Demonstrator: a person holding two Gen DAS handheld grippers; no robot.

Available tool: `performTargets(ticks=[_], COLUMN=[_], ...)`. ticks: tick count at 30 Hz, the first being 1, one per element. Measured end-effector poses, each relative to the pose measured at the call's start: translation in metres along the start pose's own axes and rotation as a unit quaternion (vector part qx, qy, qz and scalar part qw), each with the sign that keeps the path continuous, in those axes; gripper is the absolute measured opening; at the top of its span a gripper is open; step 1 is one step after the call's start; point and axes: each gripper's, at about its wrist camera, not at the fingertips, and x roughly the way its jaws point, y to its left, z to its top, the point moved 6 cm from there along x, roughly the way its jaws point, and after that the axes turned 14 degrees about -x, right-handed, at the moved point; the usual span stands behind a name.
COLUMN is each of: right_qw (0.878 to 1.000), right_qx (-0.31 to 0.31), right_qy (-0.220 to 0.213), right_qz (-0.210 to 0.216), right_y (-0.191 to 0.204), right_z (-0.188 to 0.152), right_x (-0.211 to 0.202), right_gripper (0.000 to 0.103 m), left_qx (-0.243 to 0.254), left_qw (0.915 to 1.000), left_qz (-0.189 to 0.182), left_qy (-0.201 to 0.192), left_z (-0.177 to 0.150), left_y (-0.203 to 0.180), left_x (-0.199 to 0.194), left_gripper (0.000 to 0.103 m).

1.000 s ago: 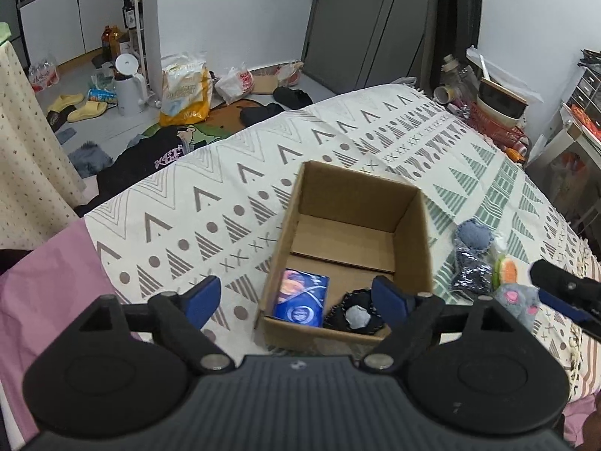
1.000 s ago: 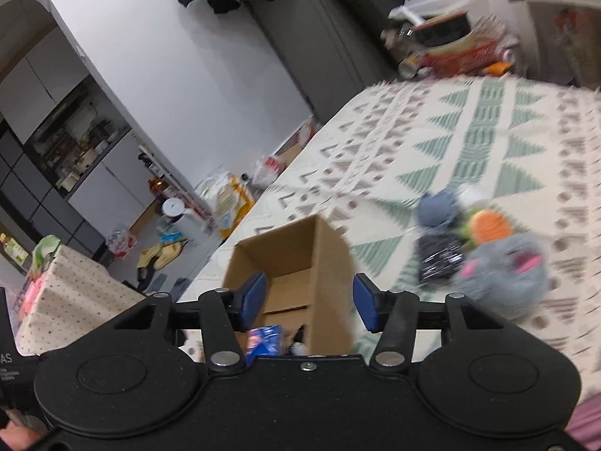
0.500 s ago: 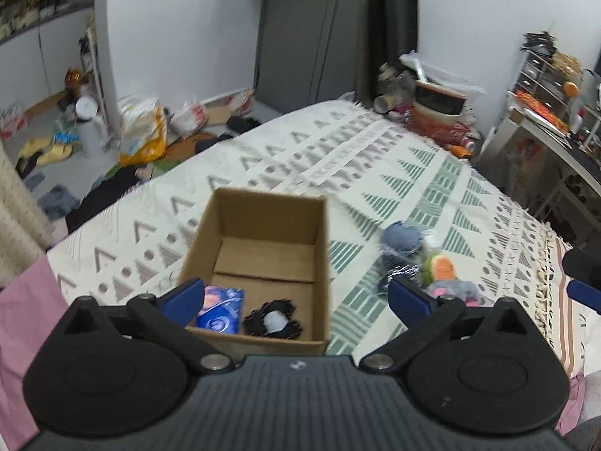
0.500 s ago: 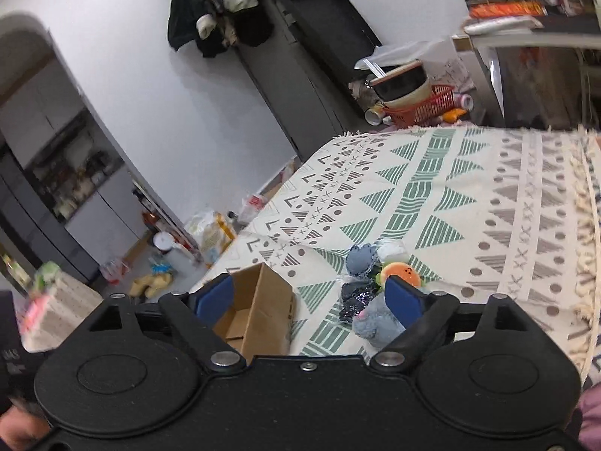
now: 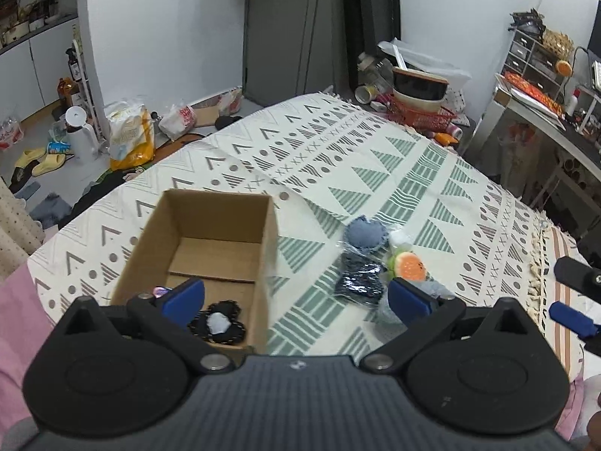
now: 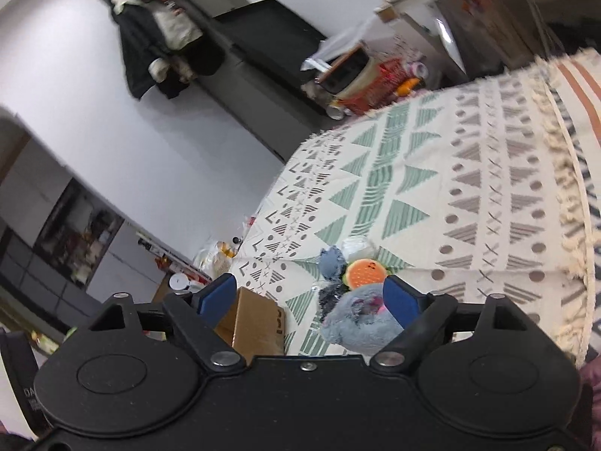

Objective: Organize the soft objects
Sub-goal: 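Grasp the grey plush mouse with both grippers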

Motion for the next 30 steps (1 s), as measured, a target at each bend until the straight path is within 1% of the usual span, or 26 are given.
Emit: performTargets(ticks=[3, 6, 9, 12, 15, 18, 21, 24, 27, 29, 30], right_qw=[0.999, 0.997, 0.995, 0.990, 0.984, 0.977, 0.973, 0.972, 0.970, 0.965, 0.962], right_qx=[0.025, 0.065, 0.099, 0.134, 0.171, 0.207, 0.225, 0.230, 0.238, 0.254, 0.266], right_qy=[-0.005, 0.010, 0.021, 0.029, 0.032, 0.038, 0.045, 0.044, 0.046, 0.054, 0.057], right_qz=[-0.021, -0.027, -0.025, -0.025, -0.026, -0.024, -0.026, -0.036, -0.031, -0.029, -0.029], right_y=[-0.018, -0.037, -0.050, -0.061, -0.071, -0.080, -0.084, -0.082, -0.078, -0.079, -0.081], right_z=[-0.004, -0.015, -0.024, -0.032, -0.039, -0.046, -0.053, -0.056, -0.060, -0.064, -0.068], right_x=[0.002, 0.013, 0.021, 0.027, 0.031, 0.036, 0.043, 0.048, 0.057, 0.064, 0.067], right_gripper=[0.070, 0.061, 0.059, 0.058, 0.057, 0.054, 0.051, 0.048, 0.044, 0.042, 0.041], left_qx=[0.000, 0.006, 0.013, 0.001, 0.003, 0.011, 0.010, 0.012, 0.021, 0.018, 0.013], left_qw=[1.0000, 0.9998, 0.9996, 0.9996, 0.9991, 0.9990, 0.9990, 0.9988, 0.9984, 0.9978, 0.9975], left_qz=[0.010, 0.019, 0.020, 0.022, 0.036, 0.036, 0.025, 0.011, 0.005, 0.000, -0.004], left_qy=[-0.001, 0.005, 0.014, 0.019, 0.021, 0.026, 0.036, 0.046, 0.051, 0.064, 0.070], left_z=[-0.003, -0.008, -0.015, -0.021, -0.027, -0.032, -0.038, -0.042, -0.045, -0.048, -0.049], left_y=[-0.013, -0.025, -0.038, -0.047, -0.056, -0.065, -0.072, -0.078, -0.084, -0.087, -0.087], left_x=[0.005, 0.014, 0.022, 0.031, 0.040, 0.050, 0.059, 0.067, 0.076, 0.084, 0.087], left_gripper=[0.103, 0.103, 0.103, 0.103, 0.102, 0.102, 0.101, 0.099, 0.092, 0.082, 0.080])
